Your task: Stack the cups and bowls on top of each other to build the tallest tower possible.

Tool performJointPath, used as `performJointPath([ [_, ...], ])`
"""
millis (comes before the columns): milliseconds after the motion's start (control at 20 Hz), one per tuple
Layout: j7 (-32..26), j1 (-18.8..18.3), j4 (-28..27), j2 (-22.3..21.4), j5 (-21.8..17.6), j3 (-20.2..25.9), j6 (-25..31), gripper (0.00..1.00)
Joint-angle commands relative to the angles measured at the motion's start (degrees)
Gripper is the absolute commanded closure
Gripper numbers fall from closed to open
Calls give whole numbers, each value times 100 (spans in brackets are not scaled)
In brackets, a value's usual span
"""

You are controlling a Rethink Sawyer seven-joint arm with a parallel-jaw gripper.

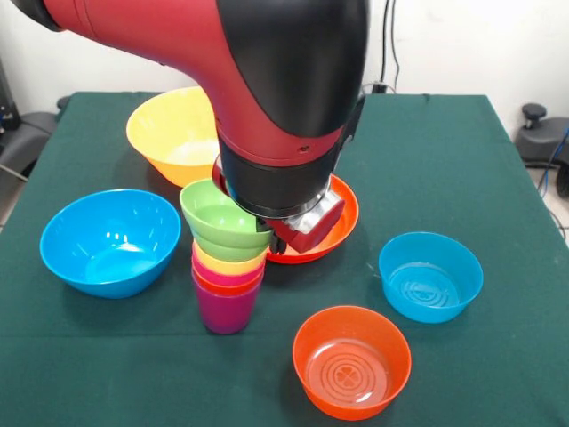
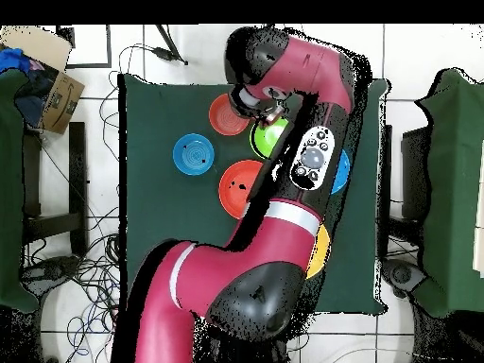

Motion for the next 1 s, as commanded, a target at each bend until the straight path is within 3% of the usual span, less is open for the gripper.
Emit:
performJointPath([
  [50, -904, -131, 173, 185, -306, 856, -258, 100],
  [600, -1109, -160, 682, -28, -322, 1256, 226, 100],
  [1000, -1244, -212, 727, -58, -486, 1396, 336, 100],
])
